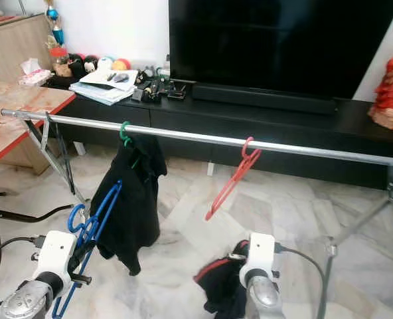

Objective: Hang hanger

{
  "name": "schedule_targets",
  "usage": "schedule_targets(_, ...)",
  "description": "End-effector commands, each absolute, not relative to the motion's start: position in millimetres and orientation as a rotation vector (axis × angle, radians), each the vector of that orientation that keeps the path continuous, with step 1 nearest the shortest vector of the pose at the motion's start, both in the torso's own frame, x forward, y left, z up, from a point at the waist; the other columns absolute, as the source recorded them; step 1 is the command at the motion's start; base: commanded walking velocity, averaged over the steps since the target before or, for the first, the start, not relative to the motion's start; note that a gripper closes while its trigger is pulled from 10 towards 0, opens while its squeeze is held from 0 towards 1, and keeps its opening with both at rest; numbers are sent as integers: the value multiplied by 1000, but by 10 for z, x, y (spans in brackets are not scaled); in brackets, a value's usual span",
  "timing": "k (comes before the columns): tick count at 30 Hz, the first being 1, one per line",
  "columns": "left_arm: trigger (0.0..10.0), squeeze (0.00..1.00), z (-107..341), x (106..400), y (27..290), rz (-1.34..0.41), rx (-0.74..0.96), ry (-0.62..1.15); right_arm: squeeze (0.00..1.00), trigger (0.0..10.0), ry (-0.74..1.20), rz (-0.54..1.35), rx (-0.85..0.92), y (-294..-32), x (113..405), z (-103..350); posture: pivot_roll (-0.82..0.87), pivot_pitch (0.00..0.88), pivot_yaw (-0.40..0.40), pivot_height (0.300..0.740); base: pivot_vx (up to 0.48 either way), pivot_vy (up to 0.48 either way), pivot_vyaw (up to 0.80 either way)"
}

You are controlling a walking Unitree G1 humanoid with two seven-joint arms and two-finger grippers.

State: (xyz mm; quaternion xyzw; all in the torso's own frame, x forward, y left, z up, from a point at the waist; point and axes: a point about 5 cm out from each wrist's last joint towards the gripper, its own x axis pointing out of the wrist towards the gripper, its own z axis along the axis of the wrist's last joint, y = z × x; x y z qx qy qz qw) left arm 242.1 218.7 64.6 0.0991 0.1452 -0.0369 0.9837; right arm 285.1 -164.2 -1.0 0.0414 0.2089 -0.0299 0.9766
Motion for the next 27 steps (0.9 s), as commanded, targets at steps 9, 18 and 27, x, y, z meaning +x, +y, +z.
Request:
schedule_targets(9, 10000, 0, 667, 2416, 2189, -62, 195, 279, 0, 10000, 406, -65, 74, -1687, 2874, 17, 176, 0, -32, 740, -284, 0, 0)
schedule_targets(18, 10000, 0, 648, 2404, 2200, -51, 195, 295, 0, 10000, 408, -57, 74, -1672, 2883, 20, 177, 0, -34, 740, -31, 0, 0)
schedule_targets(27, 10000, 0, 628, 2407, 2202, -49, 187, 313, 0, 10000, 409, -52, 78, -1660, 2892, 23, 178, 0, -34, 740, 0, 297, 0)
